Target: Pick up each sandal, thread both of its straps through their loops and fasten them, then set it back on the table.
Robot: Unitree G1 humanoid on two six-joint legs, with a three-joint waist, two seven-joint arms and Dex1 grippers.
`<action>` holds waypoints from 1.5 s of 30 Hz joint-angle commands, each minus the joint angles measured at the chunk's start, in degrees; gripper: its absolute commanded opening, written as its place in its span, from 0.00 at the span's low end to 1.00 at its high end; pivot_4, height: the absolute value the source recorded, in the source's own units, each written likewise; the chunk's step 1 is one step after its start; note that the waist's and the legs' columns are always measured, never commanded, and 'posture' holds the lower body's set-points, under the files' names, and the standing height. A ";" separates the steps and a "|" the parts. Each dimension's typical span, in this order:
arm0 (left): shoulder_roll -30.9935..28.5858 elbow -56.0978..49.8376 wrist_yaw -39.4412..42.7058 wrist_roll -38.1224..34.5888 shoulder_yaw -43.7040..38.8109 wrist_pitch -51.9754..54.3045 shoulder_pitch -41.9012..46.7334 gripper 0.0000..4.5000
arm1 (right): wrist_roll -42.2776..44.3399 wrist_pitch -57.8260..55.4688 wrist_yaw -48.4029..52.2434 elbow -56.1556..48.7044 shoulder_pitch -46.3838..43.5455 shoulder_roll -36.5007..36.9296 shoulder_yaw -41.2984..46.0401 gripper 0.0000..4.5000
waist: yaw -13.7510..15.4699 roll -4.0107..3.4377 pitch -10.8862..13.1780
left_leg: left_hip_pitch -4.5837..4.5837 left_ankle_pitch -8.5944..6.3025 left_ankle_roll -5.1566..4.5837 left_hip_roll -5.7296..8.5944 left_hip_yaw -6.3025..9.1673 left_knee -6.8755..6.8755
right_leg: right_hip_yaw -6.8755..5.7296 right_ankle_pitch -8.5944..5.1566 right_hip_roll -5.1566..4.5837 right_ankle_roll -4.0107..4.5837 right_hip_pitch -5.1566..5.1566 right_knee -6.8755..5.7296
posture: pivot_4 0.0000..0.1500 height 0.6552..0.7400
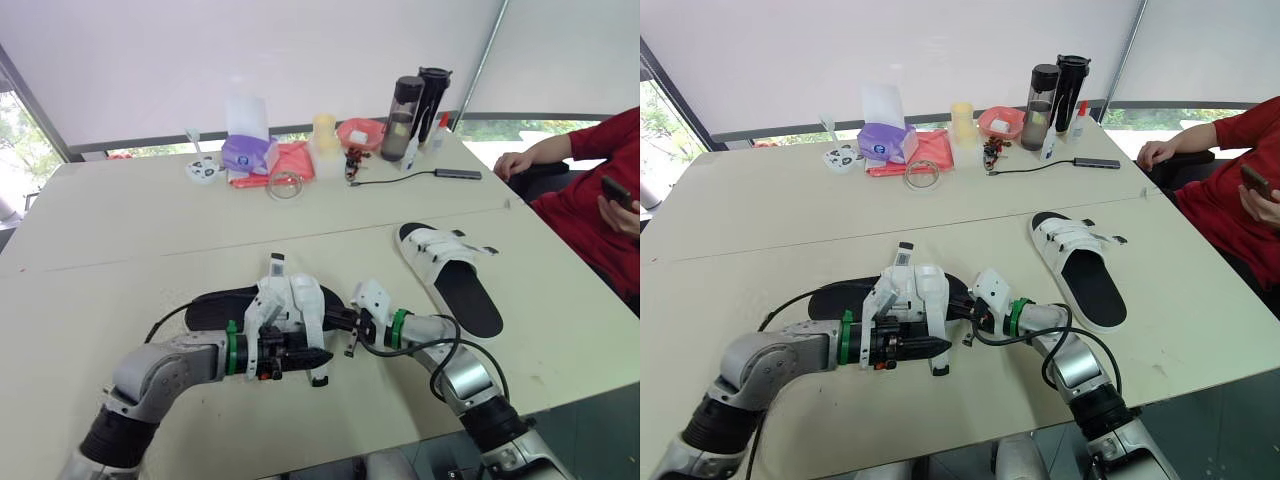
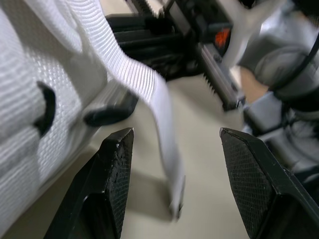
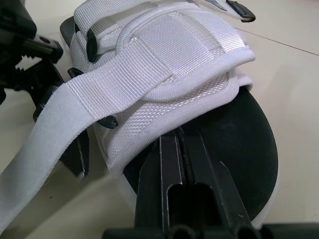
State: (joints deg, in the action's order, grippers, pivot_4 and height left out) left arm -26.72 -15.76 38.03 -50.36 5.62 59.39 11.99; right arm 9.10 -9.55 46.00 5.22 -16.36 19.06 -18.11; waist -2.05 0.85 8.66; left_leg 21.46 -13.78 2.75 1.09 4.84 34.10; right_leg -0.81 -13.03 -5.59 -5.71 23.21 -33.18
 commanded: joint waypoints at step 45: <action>-3.03 23.71 14.98 6.02 -2.86 -4.45 26.59 0.01 | -5.52 -3.54 -0.80 12.42 0.72 -0.38 -4.68 0.00 | -0.50 0.20 0.02 | -0.10 0.04 -0.06 0.03 0.00 0.07 | 0.03 0.07 0.38 0.09 -0.11 -0.40 | 1.00 1.00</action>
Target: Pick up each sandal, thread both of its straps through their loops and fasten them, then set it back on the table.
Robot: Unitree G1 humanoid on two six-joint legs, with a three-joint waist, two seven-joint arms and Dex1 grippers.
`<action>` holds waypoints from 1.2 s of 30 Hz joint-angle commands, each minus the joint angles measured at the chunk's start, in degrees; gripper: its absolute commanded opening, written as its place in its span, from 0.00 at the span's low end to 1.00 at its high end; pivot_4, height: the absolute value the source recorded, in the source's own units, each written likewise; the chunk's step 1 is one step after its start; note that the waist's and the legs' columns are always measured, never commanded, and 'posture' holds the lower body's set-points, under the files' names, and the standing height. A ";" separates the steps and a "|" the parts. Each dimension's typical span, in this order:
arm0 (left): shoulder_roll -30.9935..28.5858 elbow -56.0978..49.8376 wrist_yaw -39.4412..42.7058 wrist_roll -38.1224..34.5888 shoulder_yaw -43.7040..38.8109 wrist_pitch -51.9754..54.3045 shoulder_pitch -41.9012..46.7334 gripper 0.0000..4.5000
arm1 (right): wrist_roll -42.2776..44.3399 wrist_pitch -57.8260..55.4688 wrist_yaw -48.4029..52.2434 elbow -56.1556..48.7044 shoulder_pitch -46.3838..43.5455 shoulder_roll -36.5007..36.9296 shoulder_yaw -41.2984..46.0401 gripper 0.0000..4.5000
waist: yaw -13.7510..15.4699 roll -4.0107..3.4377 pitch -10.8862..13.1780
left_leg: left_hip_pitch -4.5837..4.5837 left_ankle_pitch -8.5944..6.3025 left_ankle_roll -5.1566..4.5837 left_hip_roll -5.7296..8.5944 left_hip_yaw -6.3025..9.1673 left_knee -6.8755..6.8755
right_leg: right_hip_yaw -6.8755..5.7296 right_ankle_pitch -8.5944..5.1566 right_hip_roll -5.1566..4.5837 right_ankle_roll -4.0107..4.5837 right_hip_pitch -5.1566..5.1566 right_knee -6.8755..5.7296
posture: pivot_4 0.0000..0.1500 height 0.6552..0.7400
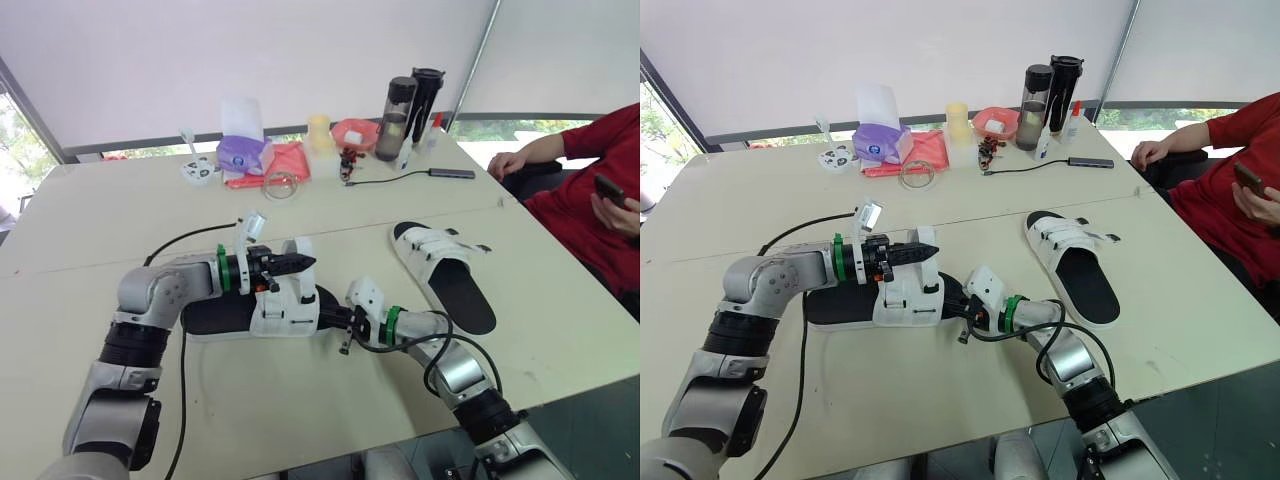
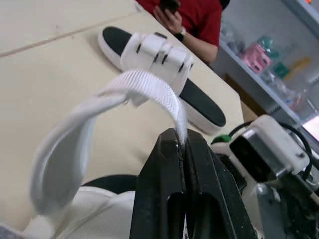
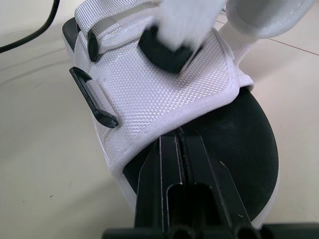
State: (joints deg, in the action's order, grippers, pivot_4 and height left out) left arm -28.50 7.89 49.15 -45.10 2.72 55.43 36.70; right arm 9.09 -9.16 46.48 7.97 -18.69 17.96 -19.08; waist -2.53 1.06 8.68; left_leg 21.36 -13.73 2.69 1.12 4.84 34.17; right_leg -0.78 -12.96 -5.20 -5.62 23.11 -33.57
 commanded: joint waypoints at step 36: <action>-2.29 -5.70 9.39 13.24 6.03 -10.23 -5.44 0.01 | -5.45 -4.04 -1.49 9.13 3.61 0.75 -3.73 0.00 | 0.06 -0.05 -0.02 | -0.03 0.00 0.00 -0.06 0.08 0.00 | 0.06 0.01 0.00 0.01 0.02 -0.04 | 1.00 1.00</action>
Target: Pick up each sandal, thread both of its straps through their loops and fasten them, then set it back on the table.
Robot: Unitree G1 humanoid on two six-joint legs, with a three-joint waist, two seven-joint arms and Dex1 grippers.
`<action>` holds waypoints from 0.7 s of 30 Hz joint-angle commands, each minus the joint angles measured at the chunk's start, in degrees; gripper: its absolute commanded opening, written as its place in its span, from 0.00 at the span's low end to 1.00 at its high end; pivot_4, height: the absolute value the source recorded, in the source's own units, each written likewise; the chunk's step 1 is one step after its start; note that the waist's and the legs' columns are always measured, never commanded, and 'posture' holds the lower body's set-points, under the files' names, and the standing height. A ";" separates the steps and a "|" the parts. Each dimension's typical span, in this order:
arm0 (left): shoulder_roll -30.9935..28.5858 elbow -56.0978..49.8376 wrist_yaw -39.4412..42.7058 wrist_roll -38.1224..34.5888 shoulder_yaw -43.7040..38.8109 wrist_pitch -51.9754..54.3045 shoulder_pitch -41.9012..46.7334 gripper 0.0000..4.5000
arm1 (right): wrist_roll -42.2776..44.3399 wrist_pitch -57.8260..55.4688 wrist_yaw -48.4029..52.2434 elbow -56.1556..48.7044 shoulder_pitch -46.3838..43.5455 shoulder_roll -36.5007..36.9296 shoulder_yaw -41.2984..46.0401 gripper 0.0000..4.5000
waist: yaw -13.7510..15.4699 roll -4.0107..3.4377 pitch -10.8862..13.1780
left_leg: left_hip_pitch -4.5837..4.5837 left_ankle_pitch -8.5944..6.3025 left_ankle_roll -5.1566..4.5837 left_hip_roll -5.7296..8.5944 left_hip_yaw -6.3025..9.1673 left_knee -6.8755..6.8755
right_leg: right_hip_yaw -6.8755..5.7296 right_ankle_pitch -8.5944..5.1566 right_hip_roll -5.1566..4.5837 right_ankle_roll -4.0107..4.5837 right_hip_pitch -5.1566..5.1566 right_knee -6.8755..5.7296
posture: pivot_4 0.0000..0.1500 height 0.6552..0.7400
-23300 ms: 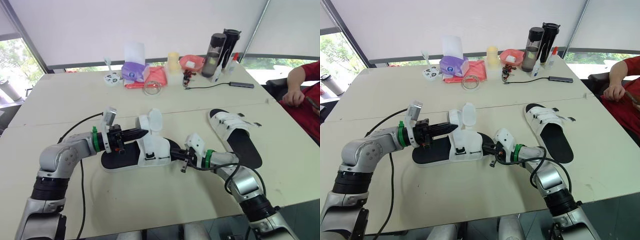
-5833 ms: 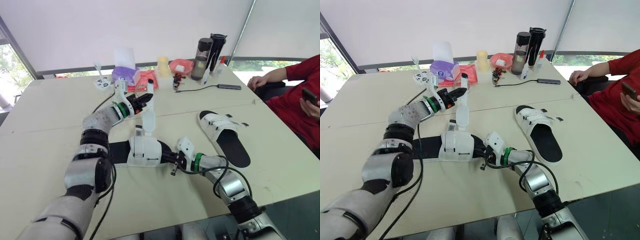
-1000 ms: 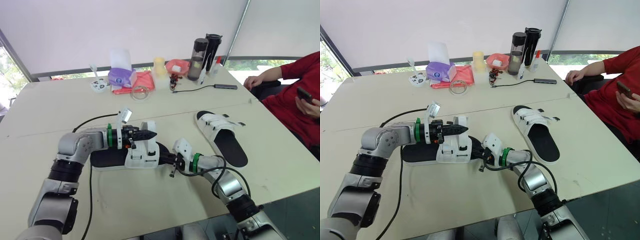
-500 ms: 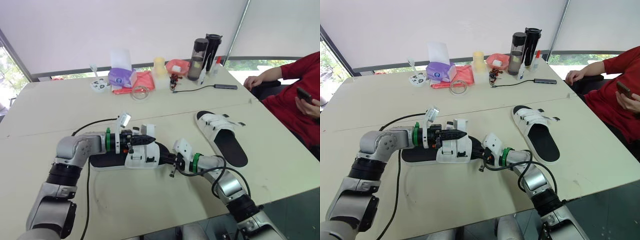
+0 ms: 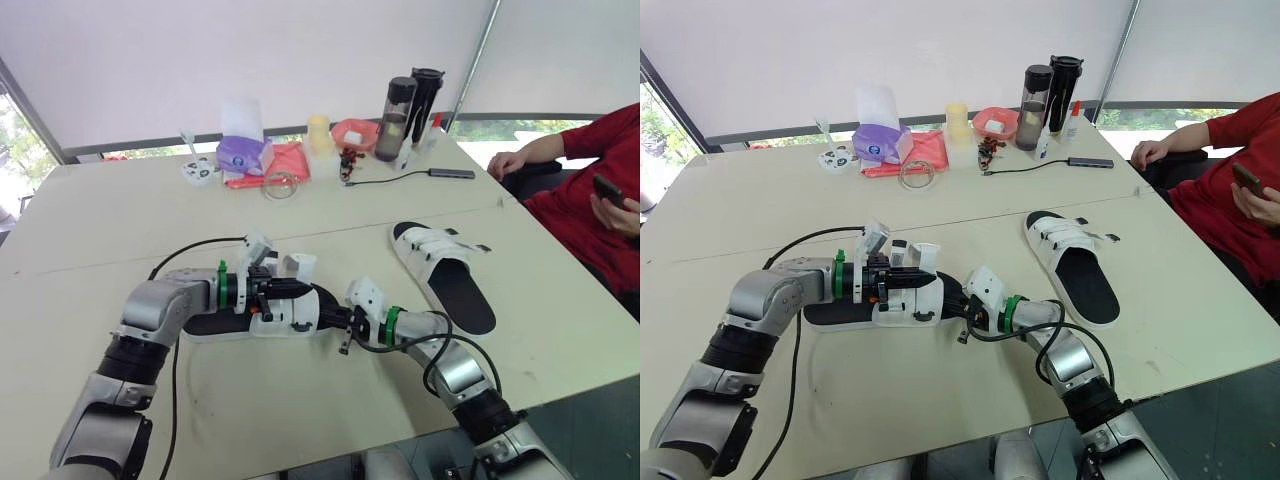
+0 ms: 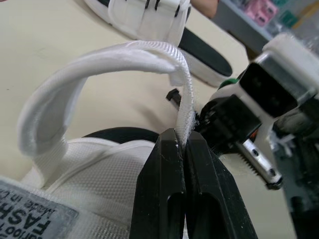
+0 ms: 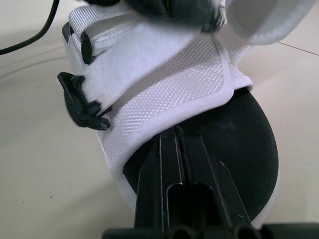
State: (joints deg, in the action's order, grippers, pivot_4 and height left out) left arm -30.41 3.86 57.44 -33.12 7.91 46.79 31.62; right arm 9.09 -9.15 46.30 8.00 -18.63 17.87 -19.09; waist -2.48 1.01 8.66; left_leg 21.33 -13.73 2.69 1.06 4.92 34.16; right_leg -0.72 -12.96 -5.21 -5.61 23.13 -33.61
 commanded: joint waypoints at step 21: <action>-3.97 -9.48 3.56 2.87 2.34 -1.95 -6.31 0.01 | -5.39 -3.72 -1.28 10.06 3.29 0.46 -3.73 0.00 | -0.05 -0.04 -0.02 | -0.01 0.00 0.00 -0.06 -0.01 -0.02 | 0.04 0.00 0.01 0.00 0.05 0.00 | 1.00 1.00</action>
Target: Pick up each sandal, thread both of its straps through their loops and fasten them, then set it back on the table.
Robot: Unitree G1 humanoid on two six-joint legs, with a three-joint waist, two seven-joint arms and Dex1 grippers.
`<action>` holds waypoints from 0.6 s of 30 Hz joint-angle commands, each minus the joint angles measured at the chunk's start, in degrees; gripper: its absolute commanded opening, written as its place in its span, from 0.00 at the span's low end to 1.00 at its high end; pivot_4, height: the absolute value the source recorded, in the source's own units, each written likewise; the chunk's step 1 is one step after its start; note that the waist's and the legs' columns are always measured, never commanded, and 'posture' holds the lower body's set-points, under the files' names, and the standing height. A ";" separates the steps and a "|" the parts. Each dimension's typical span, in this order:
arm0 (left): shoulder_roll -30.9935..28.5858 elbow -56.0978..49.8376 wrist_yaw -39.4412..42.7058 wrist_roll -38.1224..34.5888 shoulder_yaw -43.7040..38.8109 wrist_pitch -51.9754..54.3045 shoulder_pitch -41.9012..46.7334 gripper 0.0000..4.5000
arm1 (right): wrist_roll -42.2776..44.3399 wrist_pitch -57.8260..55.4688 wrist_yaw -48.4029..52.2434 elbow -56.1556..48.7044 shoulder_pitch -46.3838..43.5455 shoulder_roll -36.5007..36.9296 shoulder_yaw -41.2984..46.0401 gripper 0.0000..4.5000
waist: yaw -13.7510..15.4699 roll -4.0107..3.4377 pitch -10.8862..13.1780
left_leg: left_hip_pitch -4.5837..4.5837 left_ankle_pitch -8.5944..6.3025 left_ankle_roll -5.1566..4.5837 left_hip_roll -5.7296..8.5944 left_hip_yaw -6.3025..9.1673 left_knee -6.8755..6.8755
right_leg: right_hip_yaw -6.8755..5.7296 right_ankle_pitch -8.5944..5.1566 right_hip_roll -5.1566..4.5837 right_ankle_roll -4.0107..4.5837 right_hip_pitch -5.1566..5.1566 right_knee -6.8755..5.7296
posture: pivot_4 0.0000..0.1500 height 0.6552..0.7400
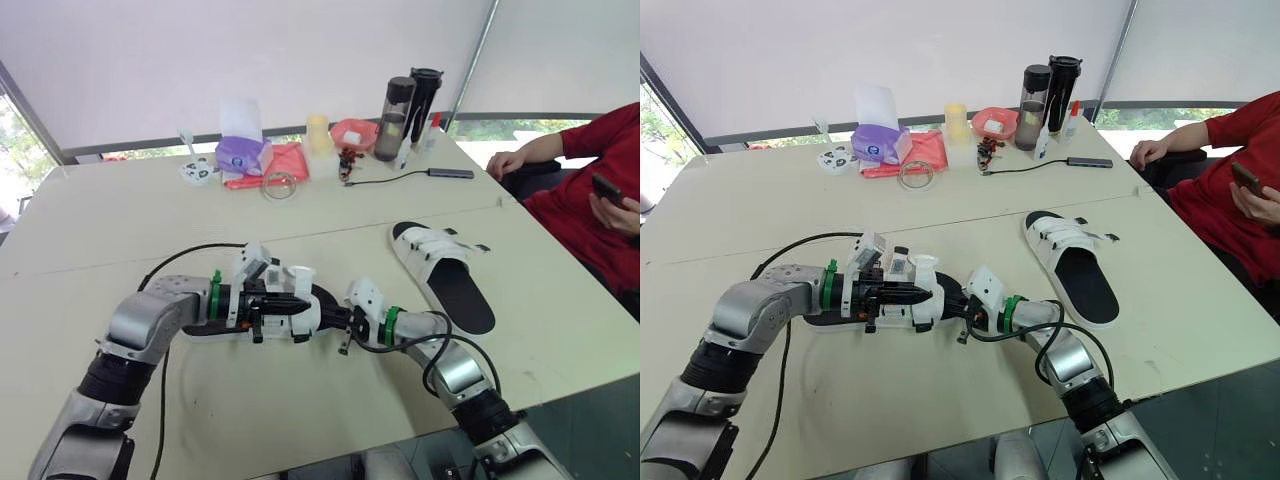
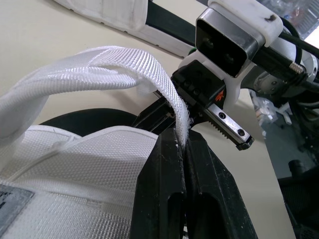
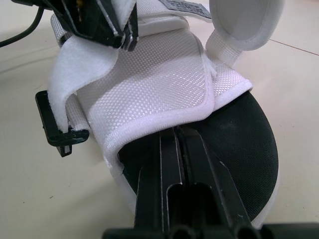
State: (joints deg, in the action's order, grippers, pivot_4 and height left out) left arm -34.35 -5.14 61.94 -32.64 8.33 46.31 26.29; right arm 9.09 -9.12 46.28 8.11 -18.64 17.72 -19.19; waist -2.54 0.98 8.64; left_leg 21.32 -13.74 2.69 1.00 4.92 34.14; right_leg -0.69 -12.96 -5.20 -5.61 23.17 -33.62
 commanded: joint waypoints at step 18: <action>-0.81 -1.95 2.49 2.40 1.79 -2.88 -1.33 0.01 | -5.42 -3.43 -1.46 10.41 3.20 0.28 -3.55 0.00 | -0.03 -0.01 -0.03 | -0.03 0.00 0.00 -0.19 -0.06 0.01 | 0.00 0.00 0.09 0.01 0.01 0.00 | 1.00 1.00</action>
State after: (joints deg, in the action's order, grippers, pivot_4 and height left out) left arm -34.24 -5.52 63.26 -29.38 10.02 42.47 25.41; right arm 9.09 -8.12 46.10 9.28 -18.82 17.05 -19.15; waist -2.57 0.96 8.62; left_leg 21.29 -13.74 2.69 0.76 4.85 34.16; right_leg -0.68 -12.95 -5.08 -5.59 23.19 -33.62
